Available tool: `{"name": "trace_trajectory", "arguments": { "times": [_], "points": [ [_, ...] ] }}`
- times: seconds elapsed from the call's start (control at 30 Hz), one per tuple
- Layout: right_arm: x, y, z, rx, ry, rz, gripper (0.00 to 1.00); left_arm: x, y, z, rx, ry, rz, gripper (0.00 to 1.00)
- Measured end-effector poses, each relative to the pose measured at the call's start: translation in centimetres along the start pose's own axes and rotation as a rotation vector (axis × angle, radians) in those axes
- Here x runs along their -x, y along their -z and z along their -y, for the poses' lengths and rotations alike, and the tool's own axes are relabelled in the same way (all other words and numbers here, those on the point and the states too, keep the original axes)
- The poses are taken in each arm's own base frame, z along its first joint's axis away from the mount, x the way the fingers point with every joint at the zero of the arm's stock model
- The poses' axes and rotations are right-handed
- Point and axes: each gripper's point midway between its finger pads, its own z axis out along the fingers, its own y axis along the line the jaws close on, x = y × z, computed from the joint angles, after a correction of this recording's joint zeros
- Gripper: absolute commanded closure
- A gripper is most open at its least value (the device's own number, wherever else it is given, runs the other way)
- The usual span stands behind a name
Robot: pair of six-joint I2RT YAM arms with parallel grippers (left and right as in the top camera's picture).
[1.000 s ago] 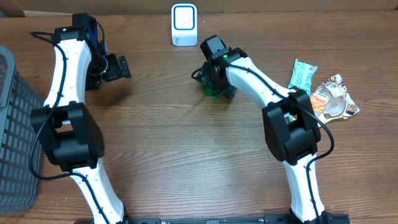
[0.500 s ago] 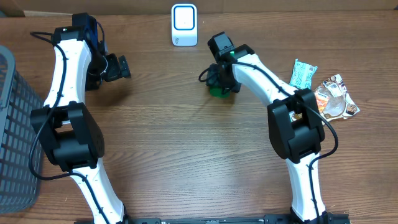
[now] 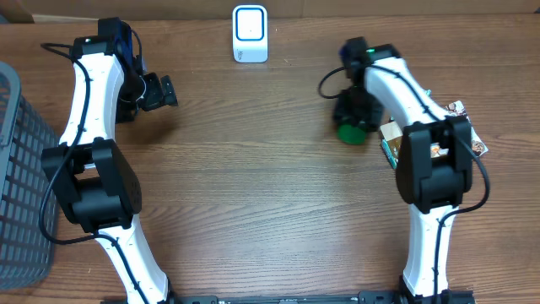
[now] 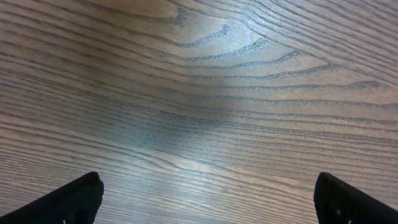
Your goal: Scan the item barcode
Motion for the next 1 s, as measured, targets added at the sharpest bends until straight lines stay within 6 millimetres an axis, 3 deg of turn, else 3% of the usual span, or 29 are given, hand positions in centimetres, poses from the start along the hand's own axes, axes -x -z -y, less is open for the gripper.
{"name": "trace_trajectory", "arguments": {
  "times": [0.13, 0.23, 0.57, 0.73, 0.87, 0.97, 1.0],
  "points": [
    [0.6, -0.2, 3.1, -0.024, -0.064, -0.034, 0.31, 0.0, 0.0, 0.0, 0.000, 0.000, 0.000, 0.00],
    [0.8, -0.2, 4.2, -0.026, -0.092, -0.047, 0.24, 0.0, 0.0, 0.0, 0.000, 0.000, 0.000, 0.00],
    [0.4, 0.1, 4.2, -0.025, -0.086, -0.058, 0.08, 0.0, 0.0, 0.0, 0.000, 0.000, 0.000, 0.01],
    [0.1, 0.9, 4.4, -0.032, -0.086, -0.069, 0.06, 0.0, 0.0, 0.0, 0.000, 0.000, 0.000, 0.00],
    [0.3, 4.9, 4.6, -0.004, -0.089, -0.009, 0.06, 0.0, 0.0, 0.0, 0.000, 0.000, 0.000, 0.00],
    [0.3, 10.6, 4.6, 0.054, -0.085, 0.106, 0.06, 0.0, 0.0, 0.0, 0.000, 0.000, 0.000, 0.00],
    [-0.1, 12.7, 4.6, 0.075, -0.080, 0.146, 0.00, 0.0, 0.0, 0.0, 0.000, 0.000, 0.000, 0.00]
  ]
}}
